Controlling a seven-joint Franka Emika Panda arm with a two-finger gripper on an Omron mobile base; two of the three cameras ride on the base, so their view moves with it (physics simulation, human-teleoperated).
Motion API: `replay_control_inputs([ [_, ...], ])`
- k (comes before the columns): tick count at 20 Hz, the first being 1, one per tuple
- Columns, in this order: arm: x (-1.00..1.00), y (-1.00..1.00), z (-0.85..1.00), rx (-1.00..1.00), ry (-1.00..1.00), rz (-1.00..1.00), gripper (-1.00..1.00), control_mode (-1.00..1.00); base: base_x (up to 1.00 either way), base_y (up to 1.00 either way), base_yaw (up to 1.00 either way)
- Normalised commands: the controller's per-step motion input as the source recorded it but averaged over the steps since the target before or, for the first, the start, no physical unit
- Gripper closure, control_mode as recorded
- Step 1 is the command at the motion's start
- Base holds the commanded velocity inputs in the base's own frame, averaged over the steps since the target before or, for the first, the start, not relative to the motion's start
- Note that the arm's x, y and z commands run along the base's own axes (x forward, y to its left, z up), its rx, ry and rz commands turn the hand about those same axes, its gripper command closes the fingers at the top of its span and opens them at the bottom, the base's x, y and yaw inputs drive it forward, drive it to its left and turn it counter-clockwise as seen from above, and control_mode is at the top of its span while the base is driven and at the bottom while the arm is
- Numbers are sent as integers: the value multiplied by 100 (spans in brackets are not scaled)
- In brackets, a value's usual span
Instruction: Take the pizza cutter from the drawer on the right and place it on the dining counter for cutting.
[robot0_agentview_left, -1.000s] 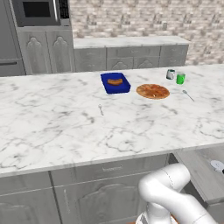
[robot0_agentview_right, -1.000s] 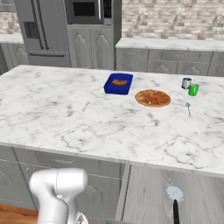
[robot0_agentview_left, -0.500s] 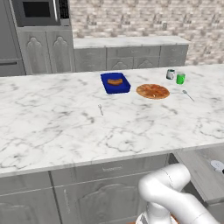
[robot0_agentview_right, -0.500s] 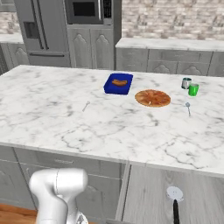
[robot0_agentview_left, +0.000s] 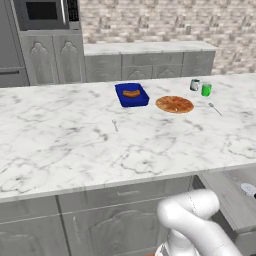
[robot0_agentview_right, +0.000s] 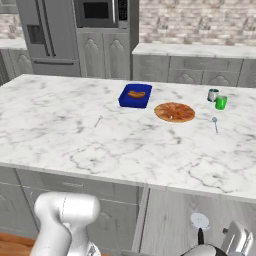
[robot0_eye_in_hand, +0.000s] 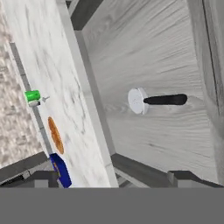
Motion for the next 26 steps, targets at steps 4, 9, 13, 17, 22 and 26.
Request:
replay_control_inputs([
  [4,99,57,0,-1,10,0,-100,-100,0,0,0],
  [9,84,36,-2,-4,14,4,-100,-100,0,0,0],
  [13,45,0,-11,-21,17,22,-100,-100,0,0,0],
  [17,7,-3,-7,-27,27,18,-100,-100,0,0,0],
  [22,0,-24,-19,-31,29,27,-100,-100,0,0,0],
  [26,0,-34,-47,-26,29,48,-100,-100,0,0,0],
])
